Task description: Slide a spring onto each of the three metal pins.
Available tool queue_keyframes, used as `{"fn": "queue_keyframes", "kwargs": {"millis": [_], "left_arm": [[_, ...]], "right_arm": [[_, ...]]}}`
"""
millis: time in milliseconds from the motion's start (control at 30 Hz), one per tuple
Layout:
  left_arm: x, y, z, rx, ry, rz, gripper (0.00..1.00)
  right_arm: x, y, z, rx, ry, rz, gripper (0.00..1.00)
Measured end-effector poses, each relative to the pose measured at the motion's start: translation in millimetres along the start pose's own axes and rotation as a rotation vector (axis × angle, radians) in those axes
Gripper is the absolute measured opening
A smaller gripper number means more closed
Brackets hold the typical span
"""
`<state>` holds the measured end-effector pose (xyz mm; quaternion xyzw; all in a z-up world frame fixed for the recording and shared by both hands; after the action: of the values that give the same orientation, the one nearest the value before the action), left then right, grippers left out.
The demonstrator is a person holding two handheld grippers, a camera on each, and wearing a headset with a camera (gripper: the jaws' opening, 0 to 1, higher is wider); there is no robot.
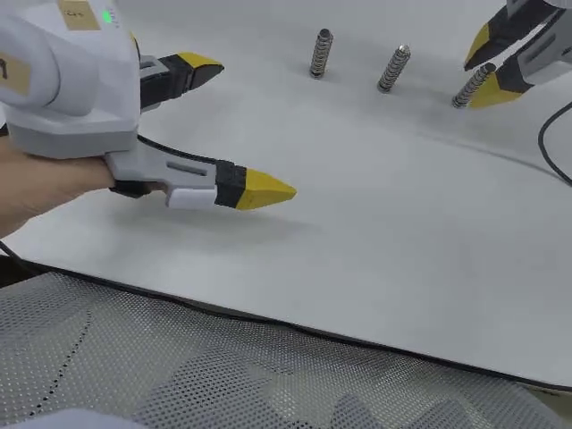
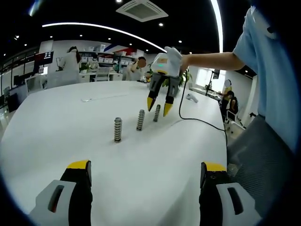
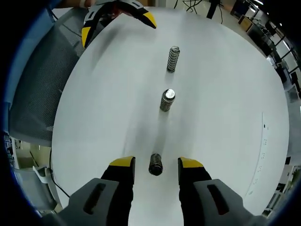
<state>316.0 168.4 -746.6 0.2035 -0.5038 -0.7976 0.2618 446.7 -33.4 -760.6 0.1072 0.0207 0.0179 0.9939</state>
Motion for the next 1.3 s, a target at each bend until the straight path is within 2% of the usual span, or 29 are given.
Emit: {"fn": "queue_keyframes", "kwargs": {"millis": [167,367,467,600,900,1000,1100,1167,1300], "left_arm": [[-0.1,-0.2,0.3,0.000,-0.001,-0.003,0.94],[-0.9,0.5,0.4,0.004,0.000,-0.001,0.94],[-0.4,0.5,0.4,0.002,-0.003,-0.006,0.95],[-0.1,2.0,-0.1,0.003,-0.005,-0.011,0.95],[-0.3,8.5,-1.7,0.006,-0.012,-0.024,0.95],[0.0,10.6,-2.7,0.004,-0.017,-0.029,0.95],[1.1,13.9,-3.5,0.002,-0.022,-0.036,0.95],[1.4,17.3,-3.6,0.005,-0.024,-0.041,0.95],[1.2,19.4,-3.4,0.001,-0.024,-0.049,0.95]], "right_arm": [[-3.3,-1.0,1.2,0.037,-0.002,-0.029,0.49],[-9.0,-0.1,2.3,0.105,-0.002,-0.077,0.65],[-10.0,1.2,3.3,0.152,-0.022,-0.100,0.78],[-11.4,2.7,5.7,0.207,-0.045,-0.139,0.88],[-24.6,-1.9,10.4,0.305,-0.052,-0.228,0.92],[-32.7,-5.7,13.1,0.321,-0.033,-0.251,0.92],[-35.2,-10.7,17.0,0.344,-0.060,-0.277,0.94],[-42.7,-11.2,22.7,0.389,-0.069,-0.319,0.94],[-51.0,-19.9,30.7,0.422,-0.087,-0.363,0.95]]}}
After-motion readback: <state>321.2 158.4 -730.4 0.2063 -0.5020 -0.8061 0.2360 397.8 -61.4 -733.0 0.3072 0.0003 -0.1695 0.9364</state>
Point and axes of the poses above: the centre of the closed fingertips' face, and the gripper's own axes: z roughly backward along the fingers, x roughly to its right, y roughly out of its top, the point moved 3 cm from there along z, roughly backward along the fingers, and after that the axes turned 14 degrees about -z, right-handed, at the moved point
